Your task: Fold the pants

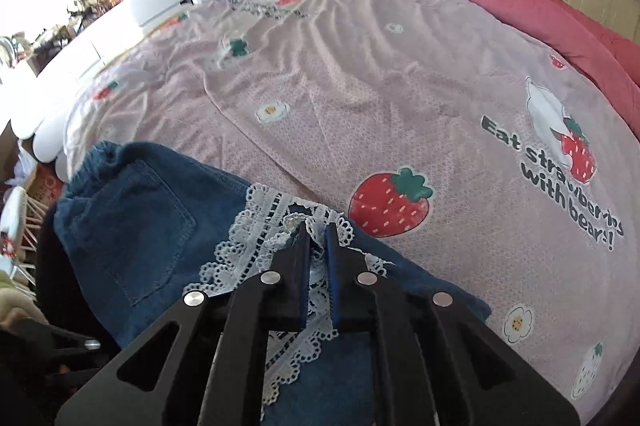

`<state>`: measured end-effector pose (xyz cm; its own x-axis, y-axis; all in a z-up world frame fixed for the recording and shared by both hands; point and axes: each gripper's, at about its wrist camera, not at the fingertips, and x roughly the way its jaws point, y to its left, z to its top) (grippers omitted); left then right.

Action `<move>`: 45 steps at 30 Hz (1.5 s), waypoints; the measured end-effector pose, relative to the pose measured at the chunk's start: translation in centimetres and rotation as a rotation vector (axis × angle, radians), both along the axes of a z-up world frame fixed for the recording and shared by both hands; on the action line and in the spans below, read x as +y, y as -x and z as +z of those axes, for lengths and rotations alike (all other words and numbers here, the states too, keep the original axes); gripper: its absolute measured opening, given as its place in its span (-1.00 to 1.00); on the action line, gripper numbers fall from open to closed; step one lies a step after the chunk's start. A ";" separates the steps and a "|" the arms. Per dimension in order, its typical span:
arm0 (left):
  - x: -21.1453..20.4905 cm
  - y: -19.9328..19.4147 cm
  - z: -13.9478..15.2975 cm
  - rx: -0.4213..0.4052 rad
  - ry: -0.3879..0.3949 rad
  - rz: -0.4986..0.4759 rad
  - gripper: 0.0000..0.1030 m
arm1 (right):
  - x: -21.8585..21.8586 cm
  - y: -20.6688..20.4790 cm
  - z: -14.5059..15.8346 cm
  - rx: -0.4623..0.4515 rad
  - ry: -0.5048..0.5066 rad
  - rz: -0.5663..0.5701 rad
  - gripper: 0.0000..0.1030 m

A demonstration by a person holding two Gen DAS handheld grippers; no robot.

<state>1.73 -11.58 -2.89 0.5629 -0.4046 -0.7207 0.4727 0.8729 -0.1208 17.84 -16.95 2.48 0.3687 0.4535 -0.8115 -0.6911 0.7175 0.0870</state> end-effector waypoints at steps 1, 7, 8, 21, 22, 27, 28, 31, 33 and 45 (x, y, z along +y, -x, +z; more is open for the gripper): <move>0.3 -0.3 -0.4 0.019 0.003 0.015 -0.33 | -0.3 0.2 0.6 -0.002 -0.024 -0.002 -0.87; 2.0 0.1 0.5 -0.020 0.017 0.067 -0.54 | 0.3 1.2 4.2 -0.056 -0.112 0.040 -0.87; 2.3 0.3 0.7 -0.014 0.031 0.071 -0.63 | 0.6 1.0 4.4 -0.058 -0.119 0.038 -0.87; 3.8 -0.5 -0.8 0.063 0.031 0.099 -0.75 | 1.4 0.3 0.4 -0.014 -0.001 0.039 -0.30; 3.9 -0.6 -0.8 0.066 0.040 0.100 -0.75 | 0.4 0.8 1.3 -0.022 -0.038 0.034 -0.05; 5.2 -0.4 0.1 0.054 0.069 0.109 -0.56 | -5.1 5.3 3.3 -0.065 -0.094 0.000 0.06; 5.9 -0.3 0.3 0.062 0.080 0.119 -0.45 | -5.9 6.0 3.2 -0.061 -0.099 -0.005 0.13; 7.4 0.4 0.6 0.087 0.113 0.124 -0.13 | -8.1 9.1 2.2 -0.068 -0.087 -0.005 0.26; 8.2 0.7 0.2 0.121 0.127 0.121 -0.06 | -9.1 11.1 0.8 -0.067 -0.053 -0.015 0.34; 7.8 -1.0 -1.8 0.289 0.276 0.104 -0.06 | -10.7 16.9 -2.9 -0.021 -0.006 -0.025 0.60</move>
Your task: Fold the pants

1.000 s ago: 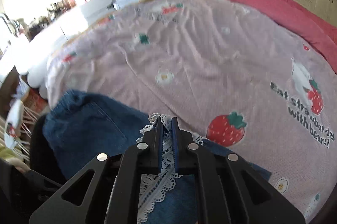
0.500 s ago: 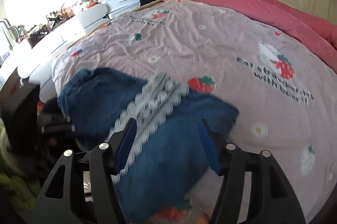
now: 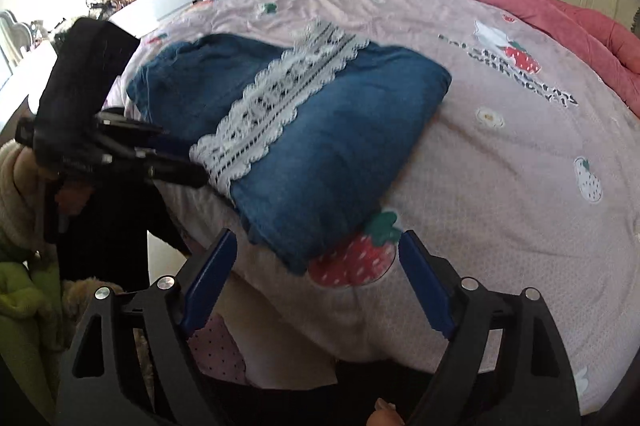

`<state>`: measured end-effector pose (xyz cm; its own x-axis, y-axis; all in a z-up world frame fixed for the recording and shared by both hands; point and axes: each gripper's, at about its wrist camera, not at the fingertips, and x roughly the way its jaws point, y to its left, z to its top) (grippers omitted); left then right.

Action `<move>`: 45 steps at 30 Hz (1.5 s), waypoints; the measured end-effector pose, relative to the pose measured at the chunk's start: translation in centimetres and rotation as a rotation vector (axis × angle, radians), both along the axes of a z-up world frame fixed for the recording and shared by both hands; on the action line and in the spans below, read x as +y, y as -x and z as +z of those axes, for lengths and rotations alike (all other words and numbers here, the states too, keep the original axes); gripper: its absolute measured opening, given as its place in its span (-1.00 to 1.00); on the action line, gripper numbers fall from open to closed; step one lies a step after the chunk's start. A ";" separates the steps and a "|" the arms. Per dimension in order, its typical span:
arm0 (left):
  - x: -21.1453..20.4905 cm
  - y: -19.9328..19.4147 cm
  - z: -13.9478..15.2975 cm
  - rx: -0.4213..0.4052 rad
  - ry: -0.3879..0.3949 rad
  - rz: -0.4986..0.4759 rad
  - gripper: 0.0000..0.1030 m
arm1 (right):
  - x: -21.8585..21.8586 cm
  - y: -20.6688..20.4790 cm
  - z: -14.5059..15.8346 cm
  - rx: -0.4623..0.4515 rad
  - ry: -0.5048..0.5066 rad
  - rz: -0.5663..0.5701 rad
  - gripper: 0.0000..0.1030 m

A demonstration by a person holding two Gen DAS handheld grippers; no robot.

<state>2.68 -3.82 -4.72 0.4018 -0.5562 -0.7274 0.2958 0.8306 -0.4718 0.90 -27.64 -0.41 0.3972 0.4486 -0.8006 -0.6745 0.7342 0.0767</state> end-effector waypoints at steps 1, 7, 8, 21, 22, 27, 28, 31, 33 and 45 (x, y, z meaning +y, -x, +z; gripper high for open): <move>0.0 -0.3 -0.2 0.010 -0.001 0.010 -0.06 | 0.4 -0.1 -0.3 0.013 0.000 0.002 0.59; 0.0 -0.8 -0.3 0.018 -0.033 0.041 -0.38 | 1.7 -1.3 -2.3 0.087 0.010 -0.036 -0.73; -0.1 -0.8 -0.3 0.016 -0.038 0.042 -0.40 | 2.0 -1.1 -2.6 0.073 0.036 -0.031 -0.80; -1.0 -1.1 0.0 -0.012 -0.085 0.030 -0.46 | 1.7 1.3 -3.8 -0.006 0.220 -0.036 -0.86; -1.0 -1.1 0.1 -0.013 -0.083 0.030 -0.46 | 1.6 1.3 -3.7 0.002 0.210 -0.037 -0.83; -1.3 -0.6 0.4 -0.036 -0.105 0.031 -0.45 | 0.0 1.3 -0.7 0.031 0.103 -0.035 -0.53; -1.3 -0.5 0.4 -0.042 -0.111 0.031 -0.44 | -0.4 1.4 0.4 0.008 0.089 -0.042 -0.37; -1.3 -0.3 0.7 -0.053 -0.118 0.030 -0.41 | -1.1 1.2 2.4 -0.030 0.046 -0.054 -0.17; -1.3 -0.1 0.9 -0.069 -0.134 0.031 -0.39 | -1.2 0.8 3.1 -0.044 0.024 -0.060 -0.13; -1.9 0.2 1.3 -0.098 -0.177 0.022 -0.39 | 1.8 -1.6 5.4 -0.095 -0.074 -0.002 0.05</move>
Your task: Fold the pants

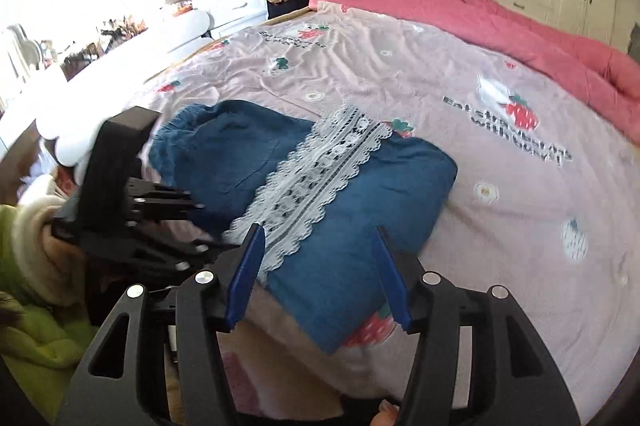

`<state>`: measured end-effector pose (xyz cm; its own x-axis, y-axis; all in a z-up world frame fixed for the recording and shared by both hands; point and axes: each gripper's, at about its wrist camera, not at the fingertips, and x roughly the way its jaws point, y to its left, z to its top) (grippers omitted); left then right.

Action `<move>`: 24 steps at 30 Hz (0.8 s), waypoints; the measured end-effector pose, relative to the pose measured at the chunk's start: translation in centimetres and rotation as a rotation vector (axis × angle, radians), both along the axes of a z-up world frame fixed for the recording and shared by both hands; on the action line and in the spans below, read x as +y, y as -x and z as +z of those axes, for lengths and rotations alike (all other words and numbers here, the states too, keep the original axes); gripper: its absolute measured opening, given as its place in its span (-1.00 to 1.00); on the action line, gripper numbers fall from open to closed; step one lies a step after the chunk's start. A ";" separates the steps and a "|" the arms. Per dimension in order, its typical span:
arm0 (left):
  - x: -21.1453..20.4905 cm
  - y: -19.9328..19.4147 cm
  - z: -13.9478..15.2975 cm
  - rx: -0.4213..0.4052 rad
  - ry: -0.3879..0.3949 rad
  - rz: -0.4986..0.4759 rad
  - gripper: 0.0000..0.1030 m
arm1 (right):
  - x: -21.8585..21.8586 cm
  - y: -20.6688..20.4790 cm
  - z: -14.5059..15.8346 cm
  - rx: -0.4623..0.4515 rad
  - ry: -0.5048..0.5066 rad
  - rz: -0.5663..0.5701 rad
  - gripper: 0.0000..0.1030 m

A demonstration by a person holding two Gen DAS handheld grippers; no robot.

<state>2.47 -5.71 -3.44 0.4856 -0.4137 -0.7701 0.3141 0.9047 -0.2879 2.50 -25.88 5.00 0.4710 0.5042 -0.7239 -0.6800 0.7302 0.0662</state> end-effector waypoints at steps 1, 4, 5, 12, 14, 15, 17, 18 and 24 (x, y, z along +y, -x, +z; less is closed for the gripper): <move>0.0 0.0 0.0 -0.001 -0.001 0.000 -0.39 | 0.4 -0.5 -0.5 0.018 0.012 -0.005 0.03; -0.2 0.2 0.1 -0.004 -0.006 -0.001 -0.39 | 1.2 -2.0 -3.0 0.082 0.066 -0.018 -0.16; -0.1 0.2 0.1 -0.004 -0.005 0.001 -0.37 | 1.6 -2.3 -3.9 0.097 0.082 -0.009 -0.16; 0.3 -0.1 -0.4 0.009 0.005 0.002 -0.33 | 2.8 -2.9 -7.7 0.140 0.137 -0.006 -0.10; 0.5 -0.2 -0.5 0.015 0.012 0.003 -0.29 | 2.6 -2.9 -7.4 0.150 0.131 -0.002 -0.09; 0.6 -0.1 -0.5 0.017 0.016 0.002 -0.26 | 2.4 -2.9 -6.9 0.164 0.115 -0.003 -0.04; 0.9 0.1 -0.1 0.010 0.025 0.001 -0.16 | 2.0 -3.0 -5.7 0.163 0.065 0.000 0.00; 1.0 0.3 0.1 0.004 0.025 -0.005 -0.12 | 1.9 -2.9 -5.0 0.149 0.051 0.001 0.04; 1.5 1.5 0.3 -0.012 0.000 -0.038 -0.15 | 3.4 -2.7 -2.9 0.110 0.002 0.048 0.13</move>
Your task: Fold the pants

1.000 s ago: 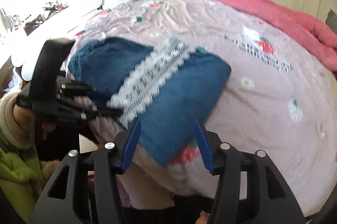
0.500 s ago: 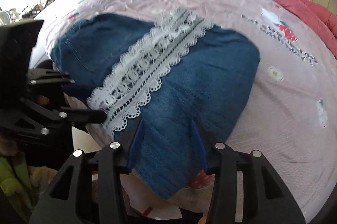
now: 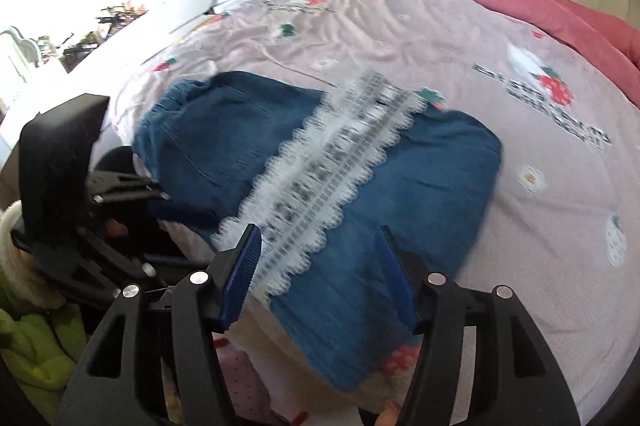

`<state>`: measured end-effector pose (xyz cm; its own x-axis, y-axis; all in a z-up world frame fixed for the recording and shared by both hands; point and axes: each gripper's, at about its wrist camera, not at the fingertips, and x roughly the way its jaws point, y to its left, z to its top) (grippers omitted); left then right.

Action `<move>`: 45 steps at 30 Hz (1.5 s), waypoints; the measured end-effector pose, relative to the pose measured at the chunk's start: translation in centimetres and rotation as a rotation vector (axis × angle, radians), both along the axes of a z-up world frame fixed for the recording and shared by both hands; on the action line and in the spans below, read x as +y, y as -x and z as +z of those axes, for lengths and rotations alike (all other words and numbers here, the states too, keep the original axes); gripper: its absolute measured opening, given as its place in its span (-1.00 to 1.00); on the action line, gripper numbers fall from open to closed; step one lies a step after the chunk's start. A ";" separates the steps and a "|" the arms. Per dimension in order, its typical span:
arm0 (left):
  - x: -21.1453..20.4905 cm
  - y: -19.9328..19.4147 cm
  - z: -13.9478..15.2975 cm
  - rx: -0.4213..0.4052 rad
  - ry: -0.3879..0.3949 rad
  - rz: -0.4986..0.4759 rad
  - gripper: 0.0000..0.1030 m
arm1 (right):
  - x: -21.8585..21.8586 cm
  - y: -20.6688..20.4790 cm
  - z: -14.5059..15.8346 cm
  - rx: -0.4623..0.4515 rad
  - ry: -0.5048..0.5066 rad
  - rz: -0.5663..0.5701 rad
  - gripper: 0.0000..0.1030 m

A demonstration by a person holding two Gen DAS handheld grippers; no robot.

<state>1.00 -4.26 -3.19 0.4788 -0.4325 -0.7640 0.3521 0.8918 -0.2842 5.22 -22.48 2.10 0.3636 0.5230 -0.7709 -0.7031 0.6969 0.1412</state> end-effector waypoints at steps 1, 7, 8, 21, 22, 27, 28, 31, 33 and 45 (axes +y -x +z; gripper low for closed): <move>-0.2 0.0 -0.1 0.000 -0.004 -0.008 -0.26 | 0.5 -0.1 0.0 0.003 -0.004 0.007 0.13; -0.8 -0.2 -1.1 0.004 -0.034 -0.026 -0.63 | 3.3 -0.4 -0.4 0.061 -0.013 0.113 0.13; -0.7 -0.3 -1.2 0.009 -0.034 -0.023 -0.63 | 3.8 -0.6 -0.6 0.065 0.000 0.121 0.13; -0.6 -0.5 -0.6 -0.022 -0.017 -0.054 -0.91 | 2.8 -1.9 -3.3 0.124 0.034 0.077 -0.70; -0.4 -0.4 -0.1 -0.033 -0.017 -0.055 -0.91 | 2.7 -1.8 -3.1 0.124 0.025 0.079 -0.70; -0.1 0.6 0.7 -0.059 -0.060 -0.057 -0.91 | 3.3 -1.4 -2.5 0.116 0.010 0.109 -0.70; -0.3 0.8 0.6 -0.059 -0.076 -0.060 -0.91 | 3.6 -1.3 -2.6 0.117 0.019 0.120 -0.70; -0.5 0.8 -0.8 -0.018 -0.097 -0.063 -0.92 | 4.1 -1.2 -2.9 0.125 0.051 0.138 -0.68; -0.3 0.9 -1.3 -0.005 -0.104 -0.059 -0.94 | 3.9 -1.4 -2.3 0.112 0.037 0.131 -0.68; 1.9 1.1 0.8 -0.054 -0.083 0.016 -0.93 | 5.8 -7.4 0.9 -0.069 0.065 -0.020 -0.11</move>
<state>-0.11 -2.39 -2.39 0.5269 -0.3606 -0.7696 0.3505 0.9171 -0.1898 12.60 -16.63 2.97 0.4267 0.4650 -0.7757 -0.6956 0.7169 0.0471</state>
